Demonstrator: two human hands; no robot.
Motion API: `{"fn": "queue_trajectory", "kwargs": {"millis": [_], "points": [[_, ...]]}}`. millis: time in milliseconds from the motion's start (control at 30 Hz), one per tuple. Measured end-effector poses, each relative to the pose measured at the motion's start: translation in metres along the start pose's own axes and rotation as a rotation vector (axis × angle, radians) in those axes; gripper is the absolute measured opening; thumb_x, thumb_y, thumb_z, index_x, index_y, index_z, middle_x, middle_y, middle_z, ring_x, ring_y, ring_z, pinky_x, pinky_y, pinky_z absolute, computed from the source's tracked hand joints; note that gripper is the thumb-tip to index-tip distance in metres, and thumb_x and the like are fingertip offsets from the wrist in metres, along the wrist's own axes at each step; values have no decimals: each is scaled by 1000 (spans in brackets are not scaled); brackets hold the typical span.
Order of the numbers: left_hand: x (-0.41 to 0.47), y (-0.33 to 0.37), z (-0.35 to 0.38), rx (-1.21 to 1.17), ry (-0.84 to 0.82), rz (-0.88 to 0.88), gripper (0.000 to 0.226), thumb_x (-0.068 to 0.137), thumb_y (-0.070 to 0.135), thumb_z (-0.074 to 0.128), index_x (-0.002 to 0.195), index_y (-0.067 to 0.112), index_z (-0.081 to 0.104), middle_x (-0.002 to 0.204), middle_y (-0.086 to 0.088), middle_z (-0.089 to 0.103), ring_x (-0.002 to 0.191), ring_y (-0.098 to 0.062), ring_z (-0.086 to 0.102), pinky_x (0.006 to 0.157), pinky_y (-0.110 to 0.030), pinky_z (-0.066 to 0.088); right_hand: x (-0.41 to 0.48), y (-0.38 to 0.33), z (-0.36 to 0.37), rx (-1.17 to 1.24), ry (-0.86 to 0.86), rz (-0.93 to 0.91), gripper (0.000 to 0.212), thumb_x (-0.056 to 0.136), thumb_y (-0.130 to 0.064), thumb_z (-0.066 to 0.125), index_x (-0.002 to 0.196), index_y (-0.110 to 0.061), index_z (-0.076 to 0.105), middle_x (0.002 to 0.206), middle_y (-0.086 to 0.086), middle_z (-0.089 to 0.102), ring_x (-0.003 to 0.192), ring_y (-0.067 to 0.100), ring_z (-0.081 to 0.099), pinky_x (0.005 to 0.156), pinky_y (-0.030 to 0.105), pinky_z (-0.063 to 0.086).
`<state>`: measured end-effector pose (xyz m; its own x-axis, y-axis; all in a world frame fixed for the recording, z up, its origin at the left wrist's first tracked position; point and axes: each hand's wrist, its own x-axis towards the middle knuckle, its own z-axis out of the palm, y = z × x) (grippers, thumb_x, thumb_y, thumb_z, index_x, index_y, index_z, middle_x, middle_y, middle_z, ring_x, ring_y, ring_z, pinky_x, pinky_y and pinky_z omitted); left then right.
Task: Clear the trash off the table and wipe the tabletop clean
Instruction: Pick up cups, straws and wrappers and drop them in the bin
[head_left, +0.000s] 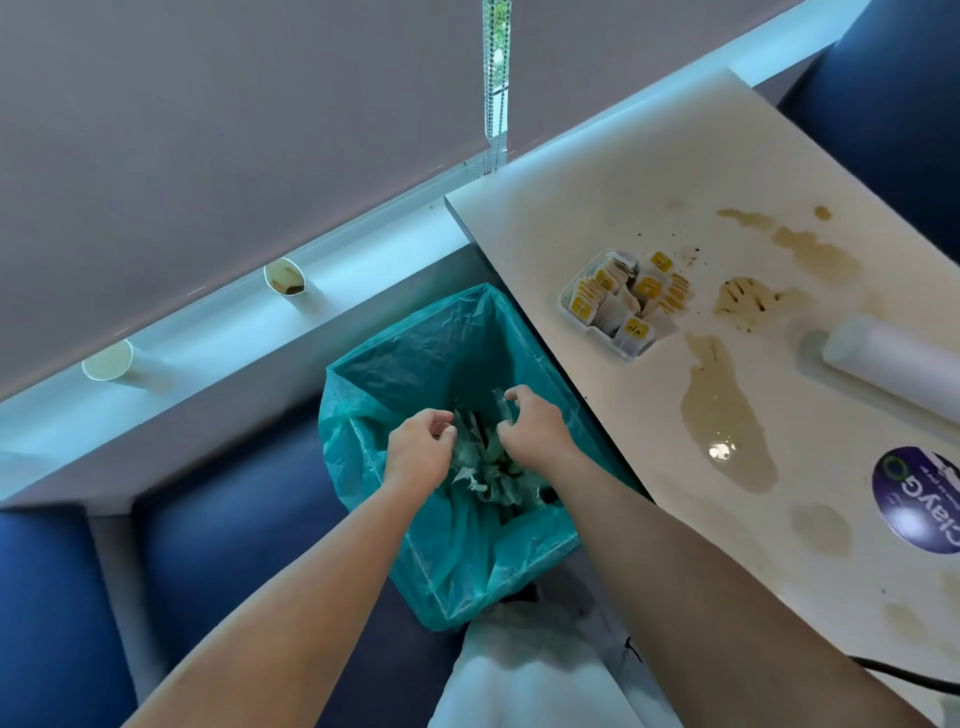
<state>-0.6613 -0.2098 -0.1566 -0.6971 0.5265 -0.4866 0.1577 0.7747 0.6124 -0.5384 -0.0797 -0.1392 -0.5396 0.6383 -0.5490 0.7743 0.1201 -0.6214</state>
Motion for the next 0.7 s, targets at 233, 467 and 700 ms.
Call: {"fn": "queue_trajectory", "kwargs": {"millis": [233,467,700], "points": [[-4,35,4,-64,113,126,29,98,27,62,126,20,68,108,7,68,93,-6,63,83,-18,44,-2,4,-29,59,191,-53,43,95,-17,58,137,-14,52,137,8,52,123,23,53,98,28,39],[-11,84,18,14,116,278,38,98,32,63,135,25,59,121,3,55,108,-12,58,94,-25,44,-20,22,-77,23,361,-111,36,88,-15,67,123,-15,58,127,7,51,115,24,52,97,36,46],[-38,145,49,41,86,420,39,97,32,64,135,26,57,127,0,51,121,-21,54,107,-39,45,-58,57,-140,41,555,-84,41,84,-21,73,121,-14,60,119,9,51,110,28,53,96,37,46]]}}
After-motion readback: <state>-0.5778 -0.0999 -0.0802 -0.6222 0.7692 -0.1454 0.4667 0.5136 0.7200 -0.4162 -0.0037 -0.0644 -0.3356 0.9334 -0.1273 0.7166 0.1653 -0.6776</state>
